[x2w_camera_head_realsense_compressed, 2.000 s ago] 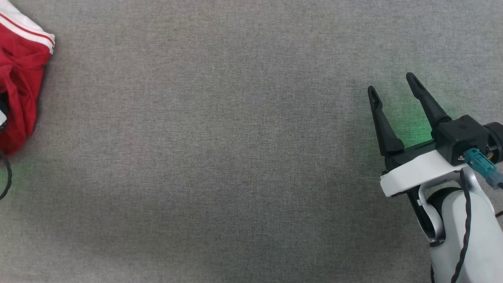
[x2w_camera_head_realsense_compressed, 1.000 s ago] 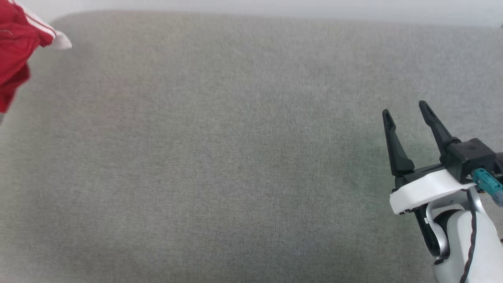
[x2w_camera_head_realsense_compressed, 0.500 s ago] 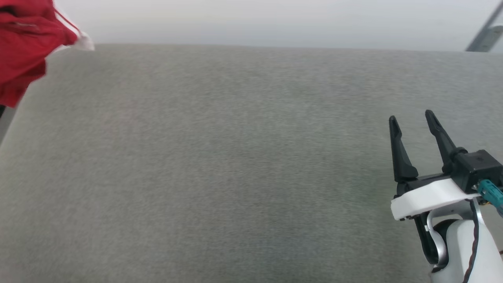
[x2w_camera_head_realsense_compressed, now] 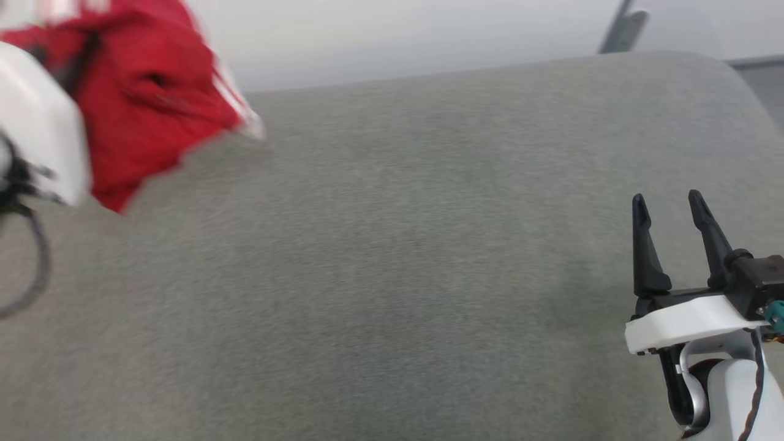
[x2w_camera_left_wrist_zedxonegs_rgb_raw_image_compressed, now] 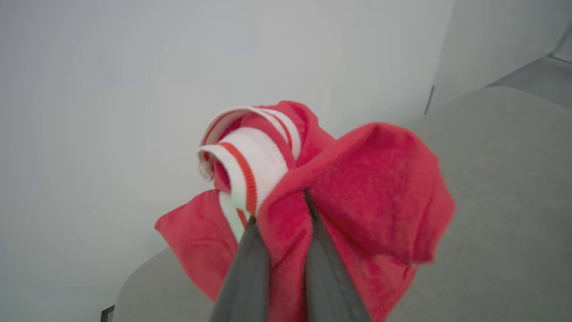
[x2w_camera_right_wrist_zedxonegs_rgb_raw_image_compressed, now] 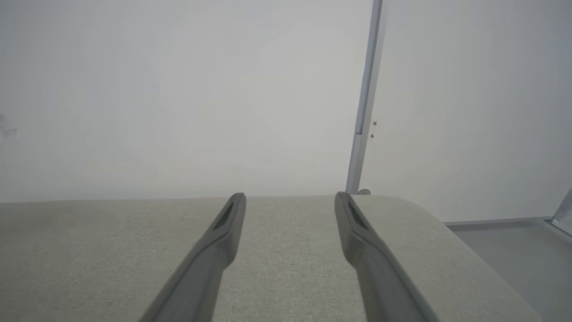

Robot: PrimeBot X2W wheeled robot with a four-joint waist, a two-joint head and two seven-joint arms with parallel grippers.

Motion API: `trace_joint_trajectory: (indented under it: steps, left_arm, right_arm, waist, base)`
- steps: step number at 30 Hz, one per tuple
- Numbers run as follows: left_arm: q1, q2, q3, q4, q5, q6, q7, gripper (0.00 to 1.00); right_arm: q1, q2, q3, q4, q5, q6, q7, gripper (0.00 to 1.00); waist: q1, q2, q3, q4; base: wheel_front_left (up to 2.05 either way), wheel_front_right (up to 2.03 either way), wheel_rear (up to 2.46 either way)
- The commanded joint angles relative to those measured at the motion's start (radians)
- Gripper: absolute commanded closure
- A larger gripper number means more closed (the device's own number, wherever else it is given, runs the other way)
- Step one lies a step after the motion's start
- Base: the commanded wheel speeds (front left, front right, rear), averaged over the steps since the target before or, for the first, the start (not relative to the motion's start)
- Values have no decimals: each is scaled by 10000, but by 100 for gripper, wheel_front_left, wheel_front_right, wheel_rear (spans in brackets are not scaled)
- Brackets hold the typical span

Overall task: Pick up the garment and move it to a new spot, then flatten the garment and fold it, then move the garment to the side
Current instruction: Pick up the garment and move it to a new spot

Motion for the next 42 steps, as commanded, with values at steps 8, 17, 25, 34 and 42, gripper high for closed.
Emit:
trace_joint_trajectory:
  steps: [8,17,25,34,42]
  left_arm:
    - [1182,-790,-1297,-1438,100,461,753,100]
    - [2735,-1875,-2784,126,-98,209,444,100]
    - [3160,-2495,-3275,2259,-248,-32,141,100]
    - [2658,-3226,-3594,4173,-208,-708,-499,0]
    - [2256,-3115,-2990,3871,-183,-1038,-1959,0]
  right_arm:
    - [68,76,273,291,412,1,-310,0]
    - [-246,61,1013,971,810,1,-617,0]
    - [-396,62,1247,1354,935,1,-785,0]
    - [-505,61,1337,1592,764,1,-749,0]
    - [-235,51,1370,1582,339,1,-556,0]
  waist:
    - [0,0,286,-1089]
    - [0,0,714,-1615]
    - [0,0,809,-1699]
    - [0,0,594,-1382]
    - [0,0,11,-769]
  base:
    - [0,0,0]
    - [0,0,0]
    - [0,0,0]
    - [0,0,0]
    - [0,0,0]
